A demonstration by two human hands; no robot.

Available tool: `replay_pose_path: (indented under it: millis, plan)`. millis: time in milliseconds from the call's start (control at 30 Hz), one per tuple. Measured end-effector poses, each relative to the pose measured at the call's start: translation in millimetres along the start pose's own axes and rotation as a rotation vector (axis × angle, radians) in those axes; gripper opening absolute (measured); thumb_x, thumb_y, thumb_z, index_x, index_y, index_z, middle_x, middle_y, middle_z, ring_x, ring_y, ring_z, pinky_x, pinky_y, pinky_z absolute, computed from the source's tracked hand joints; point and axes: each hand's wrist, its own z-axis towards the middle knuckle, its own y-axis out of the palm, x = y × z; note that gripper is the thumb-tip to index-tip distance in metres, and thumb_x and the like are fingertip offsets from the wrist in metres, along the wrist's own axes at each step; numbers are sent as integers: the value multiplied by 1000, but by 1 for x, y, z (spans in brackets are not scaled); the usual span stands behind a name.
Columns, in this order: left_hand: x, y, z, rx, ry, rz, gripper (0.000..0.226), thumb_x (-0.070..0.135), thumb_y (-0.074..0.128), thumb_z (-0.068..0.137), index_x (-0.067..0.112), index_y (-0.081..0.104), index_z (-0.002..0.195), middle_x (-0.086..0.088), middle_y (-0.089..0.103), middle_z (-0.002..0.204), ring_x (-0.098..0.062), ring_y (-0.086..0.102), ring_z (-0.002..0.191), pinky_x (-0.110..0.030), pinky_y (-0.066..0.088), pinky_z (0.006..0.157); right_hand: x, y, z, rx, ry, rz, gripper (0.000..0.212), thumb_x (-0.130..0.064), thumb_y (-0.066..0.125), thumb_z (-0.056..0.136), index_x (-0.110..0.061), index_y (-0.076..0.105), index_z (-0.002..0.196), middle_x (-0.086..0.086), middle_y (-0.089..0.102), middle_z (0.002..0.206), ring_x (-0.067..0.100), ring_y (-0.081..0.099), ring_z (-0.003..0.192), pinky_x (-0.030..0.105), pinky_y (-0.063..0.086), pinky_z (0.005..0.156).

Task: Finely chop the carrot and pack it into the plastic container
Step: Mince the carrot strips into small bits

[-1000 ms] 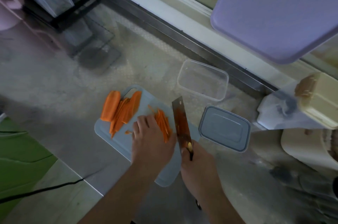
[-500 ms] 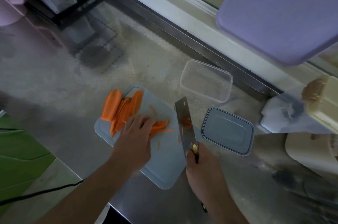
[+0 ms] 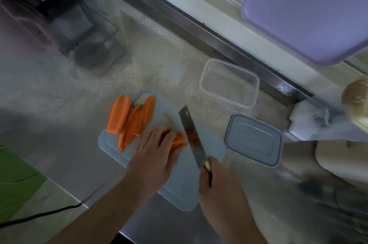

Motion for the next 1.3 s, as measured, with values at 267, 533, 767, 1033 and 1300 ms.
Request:
replay_pose_path:
  millis: [267, 533, 767, 1033, 1300]
  plan:
    - [-4, -35, 38, -84, -15, -46, 50, 12, 54, 94, 18, 56, 144, 2, 49, 143, -17, 42, 137, -37, 39, 118, -6, -12, 15, 86, 71, 30, 20, -27, 46, 101, -20, 48, 82, 4, 56, 59, 15, 56, 58, 34, 39, 50]
    - [-21, -43, 62, -150, 75, 73, 10, 18, 56, 100, 20, 65, 97, 2, 60, 95, -21, 55, 93, -40, 51, 79, -8, -8, 23, 51, 72, -24, 24, -28, 43, 101, -22, 42, 78, 3, 53, 61, 18, 54, 54, 39, 42, 53]
    - [-8, -48, 37, -173, -32, -1, 26, 40, 53, 99, 23, 57, 118, 5, 52, 114, -15, 51, 108, -34, 50, 91, -5, -5, 17, 64, 80, -155, 18, -35, 35, 103, -27, 37, 86, -1, 55, 67, 23, 60, 64, 40, 50, 59]
    - [-3, -28, 8, -138, -13, 31, 53, 25, 82, 84, 19, 56, 130, -1, 54, 123, -23, 52, 116, -43, 54, 97, -12, 14, 1, -2, 11, -62, 18, -36, 37, 103, -28, 36, 87, 0, 52, 63, 18, 55, 57, 33, 38, 51]
    - [-11, -30, 9, -151, 34, -47, 49, 39, 70, 94, 26, 55, 138, 7, 52, 132, -16, 47, 129, -42, 50, 106, 1, -1, 0, 15, 45, -3, 24, -30, 42, 102, -23, 41, 80, 4, 53, 62, 16, 51, 53, 32, 35, 50]
